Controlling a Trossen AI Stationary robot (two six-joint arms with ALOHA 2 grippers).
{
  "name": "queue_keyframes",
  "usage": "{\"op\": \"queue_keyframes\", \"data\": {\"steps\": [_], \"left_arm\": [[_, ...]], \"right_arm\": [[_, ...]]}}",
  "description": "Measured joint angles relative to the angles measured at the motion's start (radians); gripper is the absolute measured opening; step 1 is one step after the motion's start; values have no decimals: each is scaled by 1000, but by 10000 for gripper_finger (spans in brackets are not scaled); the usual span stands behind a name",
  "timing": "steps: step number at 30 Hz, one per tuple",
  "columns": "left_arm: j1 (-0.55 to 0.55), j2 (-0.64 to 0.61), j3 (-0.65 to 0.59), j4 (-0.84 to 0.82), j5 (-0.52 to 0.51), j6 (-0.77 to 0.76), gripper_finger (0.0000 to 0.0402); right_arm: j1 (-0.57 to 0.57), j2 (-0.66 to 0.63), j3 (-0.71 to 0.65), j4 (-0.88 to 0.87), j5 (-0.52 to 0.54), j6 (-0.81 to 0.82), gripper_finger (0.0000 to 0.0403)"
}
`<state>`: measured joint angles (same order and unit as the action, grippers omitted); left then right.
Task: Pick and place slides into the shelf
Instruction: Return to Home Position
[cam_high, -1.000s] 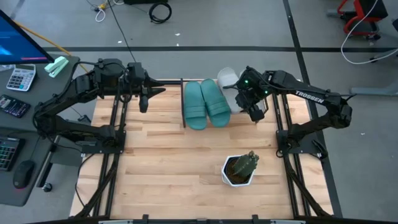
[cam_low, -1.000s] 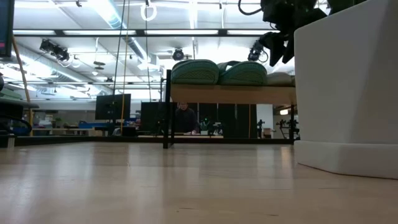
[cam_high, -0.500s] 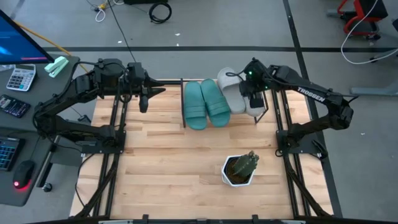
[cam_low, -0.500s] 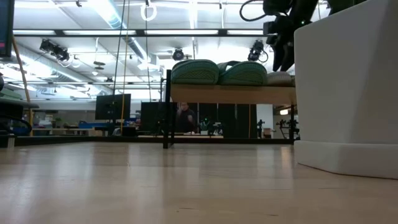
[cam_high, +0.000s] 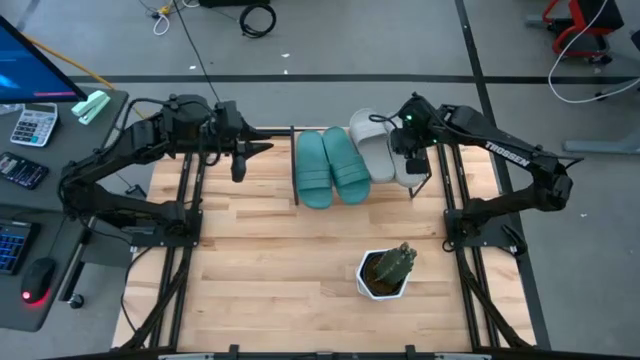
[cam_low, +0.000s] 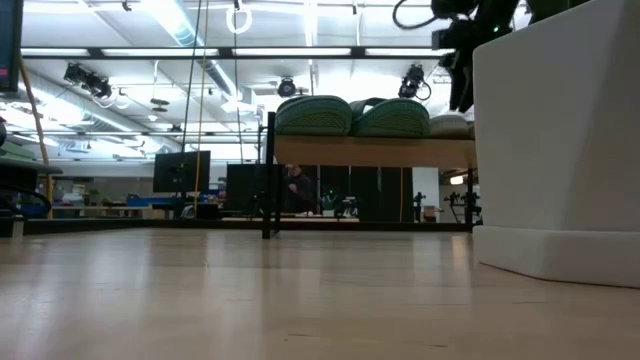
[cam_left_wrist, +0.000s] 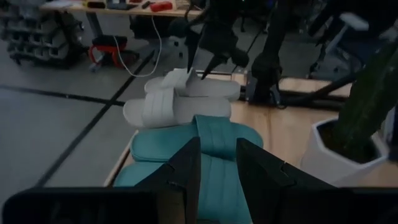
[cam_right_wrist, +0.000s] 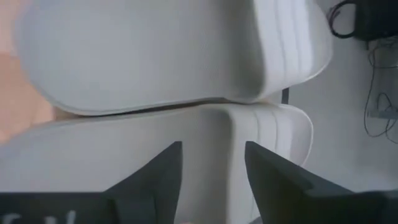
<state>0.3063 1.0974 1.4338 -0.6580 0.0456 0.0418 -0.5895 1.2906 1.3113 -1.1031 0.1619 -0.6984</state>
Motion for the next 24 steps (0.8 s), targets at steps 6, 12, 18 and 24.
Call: {"op": "queue_keyframes", "data": {"steps": [6, 12, 18, 24], "left_arm": [[1, 67, 0, 144, 1, 102, 98], [31, 139, 0, 292, -1, 127, 71], [51, 186, -1, 310, 0, 118, 37], [49, 212, -1, 383, 30, 77, 6]], "right_arm": [[30, -143, 0, -14, -120, 175, 145], [32, -292, 0, -100, -345, 365, 31], [32, -411, -9, -203, -408, 448, 7], [32, -604, -156, -78, -469, 599, 3]]}}
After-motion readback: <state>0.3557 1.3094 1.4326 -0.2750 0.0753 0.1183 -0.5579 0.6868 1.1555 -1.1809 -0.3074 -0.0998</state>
